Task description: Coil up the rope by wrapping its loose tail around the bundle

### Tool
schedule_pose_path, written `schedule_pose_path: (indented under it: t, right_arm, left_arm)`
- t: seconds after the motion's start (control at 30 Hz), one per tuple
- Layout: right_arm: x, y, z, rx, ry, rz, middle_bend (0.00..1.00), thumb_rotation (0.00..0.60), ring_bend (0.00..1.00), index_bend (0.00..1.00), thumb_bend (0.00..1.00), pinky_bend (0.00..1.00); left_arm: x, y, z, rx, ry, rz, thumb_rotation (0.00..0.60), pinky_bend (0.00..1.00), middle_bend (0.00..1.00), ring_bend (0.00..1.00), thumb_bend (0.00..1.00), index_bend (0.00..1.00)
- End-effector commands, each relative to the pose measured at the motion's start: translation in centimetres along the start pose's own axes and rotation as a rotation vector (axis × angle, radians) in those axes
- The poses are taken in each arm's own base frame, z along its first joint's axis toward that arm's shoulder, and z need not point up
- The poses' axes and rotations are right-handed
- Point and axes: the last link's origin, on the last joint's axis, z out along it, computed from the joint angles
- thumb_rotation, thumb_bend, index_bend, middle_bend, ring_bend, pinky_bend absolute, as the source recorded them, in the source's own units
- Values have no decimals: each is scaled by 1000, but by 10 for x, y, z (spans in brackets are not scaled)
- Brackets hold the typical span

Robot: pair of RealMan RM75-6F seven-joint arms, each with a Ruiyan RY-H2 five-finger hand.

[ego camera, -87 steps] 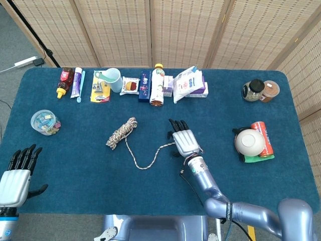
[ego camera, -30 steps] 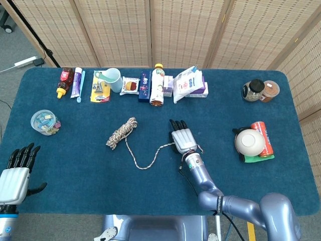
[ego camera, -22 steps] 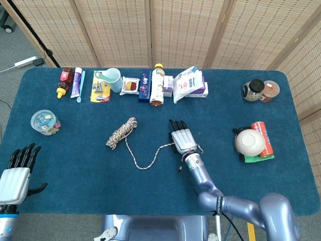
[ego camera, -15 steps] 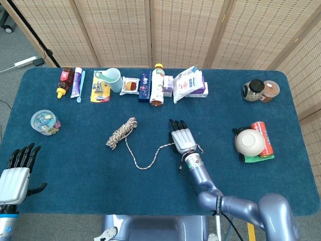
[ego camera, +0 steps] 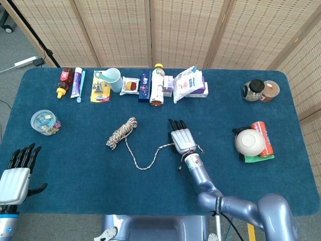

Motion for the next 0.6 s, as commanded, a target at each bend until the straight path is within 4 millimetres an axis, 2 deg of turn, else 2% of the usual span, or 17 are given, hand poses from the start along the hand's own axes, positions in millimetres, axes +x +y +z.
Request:
schedule_pose_path:
  t: [0.03, 0.2, 0.37, 0.43, 0.6]
  right_arm:
    - [3, 0, -1, 2, 8, 0, 0, 600, 0, 600, 483, 0]
    - [7, 3, -4, -1, 19, 4, 0, 600, 0, 611, 506, 0]
    - [16, 12, -11, -5, 37, 2, 0, 600, 0, 616, 514, 0]
    - [20, 17, -14, -10, 43, 4, 0, 600, 0, 618, 518, 0]
    - [36, 31, -26, -21, 80, -10, 0, 600, 0, 619, 522, 0]
  left_arm:
    - [0, 0, 0, 1, 0, 1, 600, 0, 0, 0, 99, 0]
    - [-2, 1, 3, 0, -12, 1, 600, 0, 0, 0, 99, 0]
    - [-3, 8, 16, -28, -21, 14, 600, 0, 0, 0, 98, 0]
    - [-6, 12, 24, -39, -47, 14, 600, 0, 0, 0, 98, 0]
    - [-7, 29, 59, -73, -62, -5, 600, 0, 0, 0, 99, 0]
